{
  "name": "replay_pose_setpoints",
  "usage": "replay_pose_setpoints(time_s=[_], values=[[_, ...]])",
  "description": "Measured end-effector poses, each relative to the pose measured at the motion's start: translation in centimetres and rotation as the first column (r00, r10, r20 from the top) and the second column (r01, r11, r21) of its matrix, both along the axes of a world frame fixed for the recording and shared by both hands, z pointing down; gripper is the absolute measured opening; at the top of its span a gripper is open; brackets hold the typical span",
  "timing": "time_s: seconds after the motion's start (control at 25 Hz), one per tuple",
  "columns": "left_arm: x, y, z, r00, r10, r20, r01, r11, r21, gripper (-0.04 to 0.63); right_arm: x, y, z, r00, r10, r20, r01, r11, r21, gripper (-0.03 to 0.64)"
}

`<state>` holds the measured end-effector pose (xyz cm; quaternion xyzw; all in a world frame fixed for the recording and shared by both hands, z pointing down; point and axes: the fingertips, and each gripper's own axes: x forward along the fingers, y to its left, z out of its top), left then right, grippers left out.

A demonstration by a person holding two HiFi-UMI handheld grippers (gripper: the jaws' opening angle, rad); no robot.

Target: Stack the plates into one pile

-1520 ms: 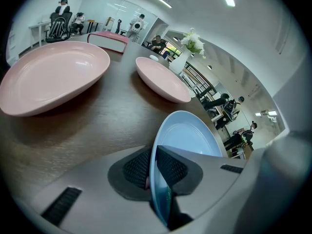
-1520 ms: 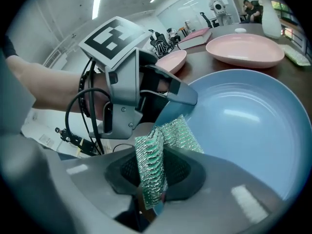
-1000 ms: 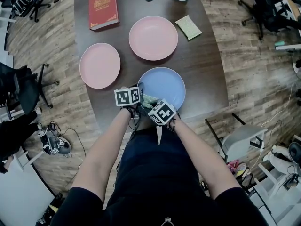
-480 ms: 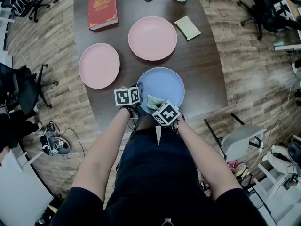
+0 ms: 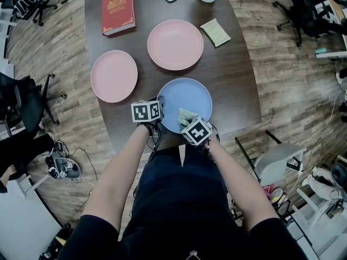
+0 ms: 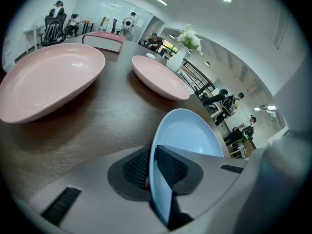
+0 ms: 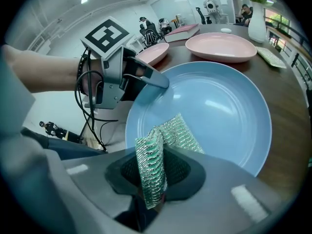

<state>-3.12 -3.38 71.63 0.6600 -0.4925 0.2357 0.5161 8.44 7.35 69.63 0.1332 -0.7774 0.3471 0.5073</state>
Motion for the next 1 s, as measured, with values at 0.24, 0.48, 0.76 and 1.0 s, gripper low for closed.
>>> replay_pose_setpoints(time_s=[0.24,0.48,0.76,1.0], values=[[-0.1,-0.1,0.1,1.000,0.009,-0.001,-0.009,1.000,-0.004,0.040,1.3,-1.4,0.3,1.000,0.017,-0.022,-0.016,0.999,0.050,0.083],[0.0,0.0,0.0,1.000,0.000,-0.008,0.000,1.000,-0.007,0.040,3.2,-2.9,0.2,0.998,0.039,-0.052,-0.035,0.996,0.079,0.083],[0.0,-0.2,0.1,1.000,-0.013,-0.014,0.012,1.000,-0.010,0.040,3.9,-4.1,0.2,0.997,0.051,-0.059,-0.045,0.995,0.092,0.083],[0.0,-0.1,0.1,1.000,-0.024,-0.020,0.023,1.000,-0.014,0.038,4.1,-3.8,0.2,0.997,0.046,-0.055,-0.042,0.996,0.082,0.083]])
